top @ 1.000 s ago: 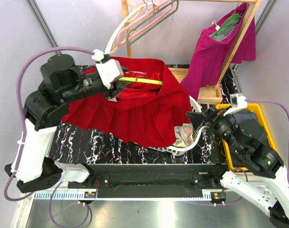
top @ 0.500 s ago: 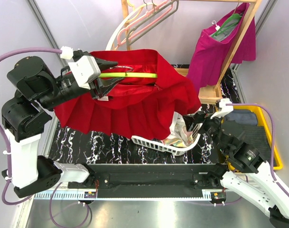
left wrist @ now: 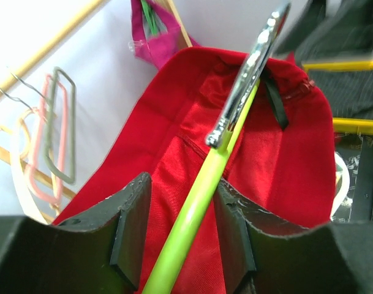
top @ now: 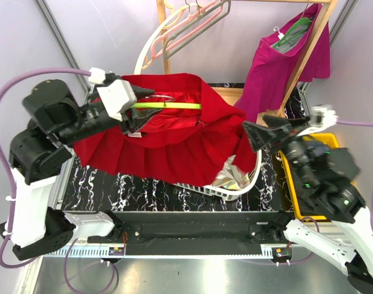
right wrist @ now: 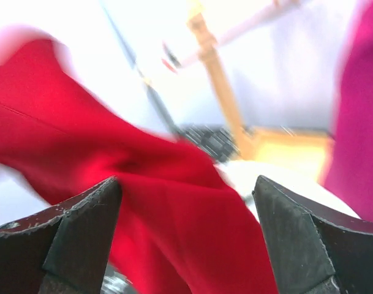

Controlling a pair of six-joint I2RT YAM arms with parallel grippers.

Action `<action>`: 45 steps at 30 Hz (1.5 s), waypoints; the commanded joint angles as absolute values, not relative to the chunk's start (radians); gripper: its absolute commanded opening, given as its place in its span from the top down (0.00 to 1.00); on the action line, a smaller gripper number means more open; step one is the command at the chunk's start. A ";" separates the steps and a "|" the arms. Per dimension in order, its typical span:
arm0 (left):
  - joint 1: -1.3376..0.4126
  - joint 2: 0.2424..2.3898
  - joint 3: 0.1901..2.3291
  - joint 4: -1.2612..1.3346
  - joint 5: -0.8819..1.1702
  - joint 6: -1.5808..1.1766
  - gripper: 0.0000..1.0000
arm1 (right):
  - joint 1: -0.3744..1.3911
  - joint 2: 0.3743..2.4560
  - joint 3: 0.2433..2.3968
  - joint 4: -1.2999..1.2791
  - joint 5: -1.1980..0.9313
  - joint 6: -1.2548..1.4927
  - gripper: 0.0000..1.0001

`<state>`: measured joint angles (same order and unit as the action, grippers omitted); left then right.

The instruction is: Remove the skirt from the hanger

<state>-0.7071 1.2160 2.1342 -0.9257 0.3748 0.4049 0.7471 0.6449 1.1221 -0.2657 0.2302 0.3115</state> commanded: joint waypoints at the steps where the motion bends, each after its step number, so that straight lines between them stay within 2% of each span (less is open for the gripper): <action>1: -0.709 1.201 2.039 -0.737 0.310 0.425 1.00 | 0.750 0.678 1.228 -0.074 0.091 0.431 0.06; 5: -0.718 1.249 2.075 -0.729 0.284 0.411 1.00 | 0.750 0.797 1.301 -0.060 0.042 0.471 0.10; 11: -0.723 1.250 2.075 -0.729 0.273 0.423 1.00 | 0.750 0.910 1.325 -0.009 0.003 0.509 0.10; 21: -0.726 1.250 2.091 -0.727 0.291 0.419 1.00 | 0.750 1.054 1.338 -0.052 0.025 0.508 0.23; 24: -0.727 1.250 2.092 -0.726 0.296 0.420 1.00 | 0.750 1.066 1.351 -0.063 0.015 0.514 0.32; 26: -0.729 1.249 2.092 -0.724 0.293 0.428 1.00 | 0.750 1.069 1.354 -0.066 0.009 0.522 0.45; 27: -0.729 1.249 2.092 -0.721 0.291 0.428 1.00 | 0.750 1.071 1.355 -0.066 0.009 0.523 0.53; 28: -0.729 1.247 2.092 -0.719 0.288 0.433 1.00 | 0.752 1.072 1.358 -0.071 0.006 0.528 0.69; 32: -0.729 1.243 2.092 -0.709 0.275 0.445 1.00 | 0.750 1.085 1.385 -0.101 0.009 0.543 1.00; 39: -0.729 1.204 2.011 -0.709 0.268 0.477 1.00 | 0.750 1.086 1.451 -0.115 0.037 0.470 1.00; 45: -0.733 1.163 1.899 -0.710 0.270 0.492 1.00 | 0.750 1.137 1.738 -0.250 0.173 0.206 1.00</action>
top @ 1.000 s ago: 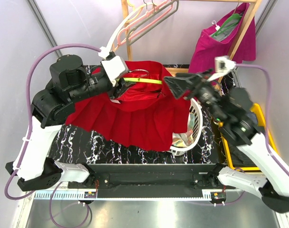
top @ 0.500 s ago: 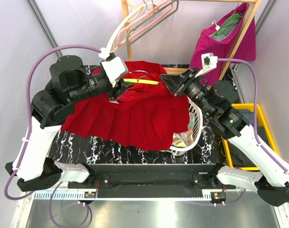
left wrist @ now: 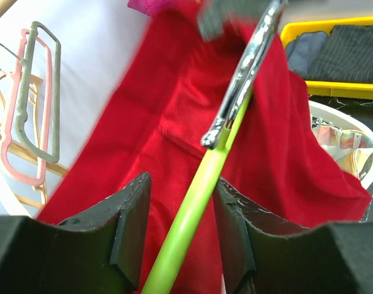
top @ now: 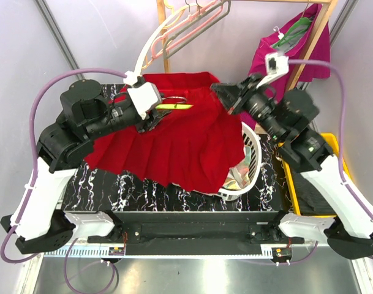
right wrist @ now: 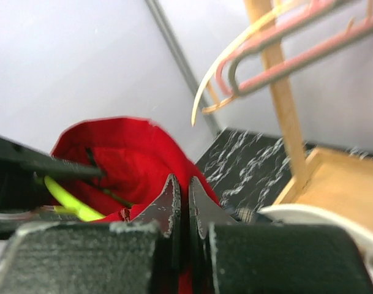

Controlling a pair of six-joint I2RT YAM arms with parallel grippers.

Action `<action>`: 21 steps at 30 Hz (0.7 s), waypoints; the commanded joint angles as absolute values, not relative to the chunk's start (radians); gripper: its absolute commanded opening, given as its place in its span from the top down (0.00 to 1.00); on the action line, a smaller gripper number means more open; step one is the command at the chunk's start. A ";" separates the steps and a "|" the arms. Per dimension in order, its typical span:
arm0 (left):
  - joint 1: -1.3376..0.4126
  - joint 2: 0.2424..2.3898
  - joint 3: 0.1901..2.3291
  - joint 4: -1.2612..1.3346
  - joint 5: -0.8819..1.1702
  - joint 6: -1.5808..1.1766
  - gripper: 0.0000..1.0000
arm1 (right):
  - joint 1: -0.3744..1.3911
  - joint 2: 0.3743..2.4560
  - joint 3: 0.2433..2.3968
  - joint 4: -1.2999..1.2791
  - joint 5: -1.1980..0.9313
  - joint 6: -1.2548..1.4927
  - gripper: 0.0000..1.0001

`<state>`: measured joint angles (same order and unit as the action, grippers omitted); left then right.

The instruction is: Remove the skirt from the hanger

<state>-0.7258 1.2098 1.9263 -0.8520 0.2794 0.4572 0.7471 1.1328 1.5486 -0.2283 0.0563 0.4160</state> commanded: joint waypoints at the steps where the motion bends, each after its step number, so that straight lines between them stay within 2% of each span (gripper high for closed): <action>1: -0.735 1.161 1.895 -0.712 0.268 0.489 1.00 | 0.750 1.150 1.806 -0.267 0.190 0.175 1.00; 4: -0.739 1.158 1.891 -0.721 0.267 0.491 1.00 | 0.750 1.195 1.957 -0.308 0.244 0.091 1.00; 8: -0.747 1.164 1.899 -0.732 0.268 0.495 1.00 | 0.750 1.304 2.152 -0.345 0.172 0.086 1.00; 12: -0.761 1.190 1.927 -0.738 0.272 0.485 1.00 | 0.750 1.504 2.478 -0.483 0.022 0.164 1.00; 13: -0.768 1.195 1.937 -0.739 0.276 0.480 1.00 | 0.750 1.607 2.631 -0.511 0.003 0.181 1.00; 16: -0.790 1.224 1.974 -0.739 0.279 0.472 1.00 | 0.752 1.779 2.816 -0.577 -0.144 0.283 1.00; 18: -0.801 1.258 2.002 -0.738 0.279 0.474 1.00 | 0.752 1.839 2.800 -0.578 -0.279 0.389 1.00; 21: -0.818 1.311 2.084 -0.738 0.275 0.483 1.00 | 0.797 1.829 2.678 -0.600 -0.348 0.402 1.00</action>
